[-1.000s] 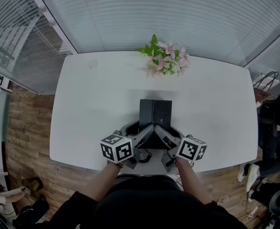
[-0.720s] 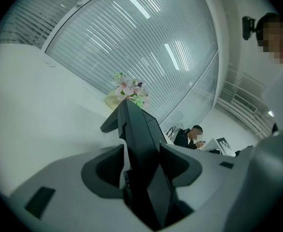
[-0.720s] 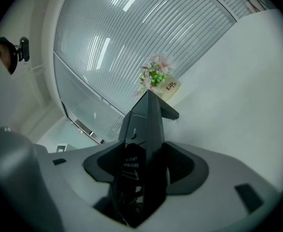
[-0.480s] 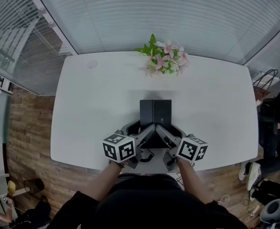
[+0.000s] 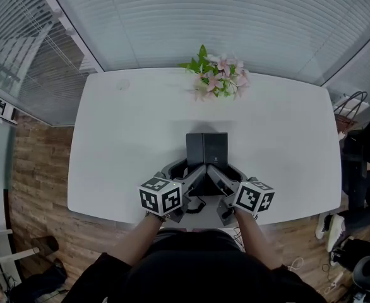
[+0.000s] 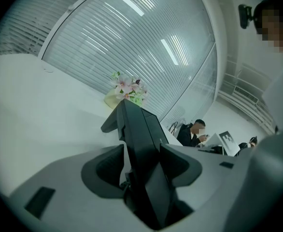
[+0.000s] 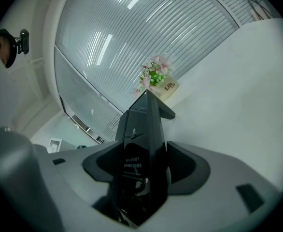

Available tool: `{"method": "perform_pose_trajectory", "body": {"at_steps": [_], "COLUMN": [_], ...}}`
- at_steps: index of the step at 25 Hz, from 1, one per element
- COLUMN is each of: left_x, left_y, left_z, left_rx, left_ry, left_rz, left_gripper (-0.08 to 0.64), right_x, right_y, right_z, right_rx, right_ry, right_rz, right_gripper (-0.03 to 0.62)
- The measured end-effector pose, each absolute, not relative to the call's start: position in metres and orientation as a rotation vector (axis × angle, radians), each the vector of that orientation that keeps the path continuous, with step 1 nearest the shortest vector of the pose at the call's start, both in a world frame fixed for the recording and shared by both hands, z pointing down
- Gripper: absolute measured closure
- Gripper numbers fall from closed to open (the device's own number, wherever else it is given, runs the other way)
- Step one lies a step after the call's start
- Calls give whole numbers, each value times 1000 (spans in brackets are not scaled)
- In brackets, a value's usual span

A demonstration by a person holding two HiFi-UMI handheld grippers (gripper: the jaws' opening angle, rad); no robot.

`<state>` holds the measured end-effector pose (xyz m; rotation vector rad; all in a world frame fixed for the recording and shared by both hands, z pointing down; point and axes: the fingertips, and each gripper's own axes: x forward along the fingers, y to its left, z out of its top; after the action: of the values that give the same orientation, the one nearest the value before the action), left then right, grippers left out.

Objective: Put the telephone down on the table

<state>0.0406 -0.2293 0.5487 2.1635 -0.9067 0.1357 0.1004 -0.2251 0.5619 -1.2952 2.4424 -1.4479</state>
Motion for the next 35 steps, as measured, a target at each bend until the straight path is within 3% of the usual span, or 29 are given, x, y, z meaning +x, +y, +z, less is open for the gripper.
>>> {"method": "perform_pose_trajectory", "body": {"at_steps": [16, 25, 35], "left_x": [41, 37, 27], "left_y": [-232, -234, -241], "left_z": [548, 542, 523], "left_rx": [2185, 2237, 2281], "left_ry": [-916, -977, -1048], "left_rz": [151, 176, 144], "left_gripper": [324, 316, 316], "right_x": [102, 113, 113], "right_y": [-225, -232, -235], "right_z": [562, 545, 537], "right_rx": [-1324, -1500, -1513], "right_ry": [2448, 2567, 2575], "right_rz": [-1426, -1176, -1142], "right_gripper": [327, 344, 348]}}
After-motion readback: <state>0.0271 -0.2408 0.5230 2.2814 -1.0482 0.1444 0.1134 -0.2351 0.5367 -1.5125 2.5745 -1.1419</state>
